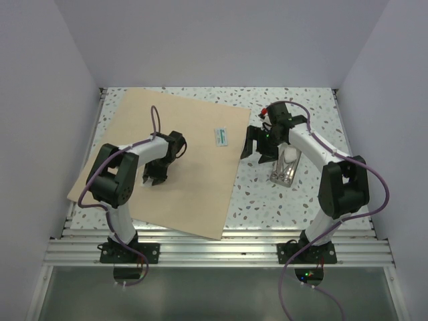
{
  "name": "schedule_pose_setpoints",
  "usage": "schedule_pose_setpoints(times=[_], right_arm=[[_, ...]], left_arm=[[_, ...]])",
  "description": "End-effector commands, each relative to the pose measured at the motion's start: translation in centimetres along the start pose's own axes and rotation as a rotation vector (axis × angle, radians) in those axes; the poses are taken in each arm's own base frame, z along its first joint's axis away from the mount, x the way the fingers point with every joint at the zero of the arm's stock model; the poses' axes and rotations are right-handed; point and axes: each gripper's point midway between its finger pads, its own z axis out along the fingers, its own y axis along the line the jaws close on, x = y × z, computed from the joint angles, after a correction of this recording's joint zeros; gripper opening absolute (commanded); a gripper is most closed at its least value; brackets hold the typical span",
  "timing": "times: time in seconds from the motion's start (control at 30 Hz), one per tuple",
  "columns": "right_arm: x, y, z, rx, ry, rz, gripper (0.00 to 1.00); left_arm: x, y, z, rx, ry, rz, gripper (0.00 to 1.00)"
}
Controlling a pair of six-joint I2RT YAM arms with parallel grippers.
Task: Prepare the surgical pack
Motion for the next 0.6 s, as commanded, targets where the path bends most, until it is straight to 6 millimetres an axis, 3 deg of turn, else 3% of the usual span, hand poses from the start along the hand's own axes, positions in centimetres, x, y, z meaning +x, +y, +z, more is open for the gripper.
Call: schedule_pose_setpoints(times=[0.0,0.33,0.57], right_arm=[[-0.9,1.3,-0.9,-0.040,-0.031,-0.029,0.82],[-1.2,1.4,-0.8,-0.039,-0.032,-0.027,0.82],[-1.3,1.4,-1.1,-0.036,-0.040,-0.030,0.82]], left_arm=[[-0.6,-1.4,-0.1,0.068,-0.026,0.002,0.43],[-0.4,-2.4,0.3,0.116,-0.012,0.046,0.38],[0.5,-2.6,1.7,0.141,0.012,0.028,0.35]])
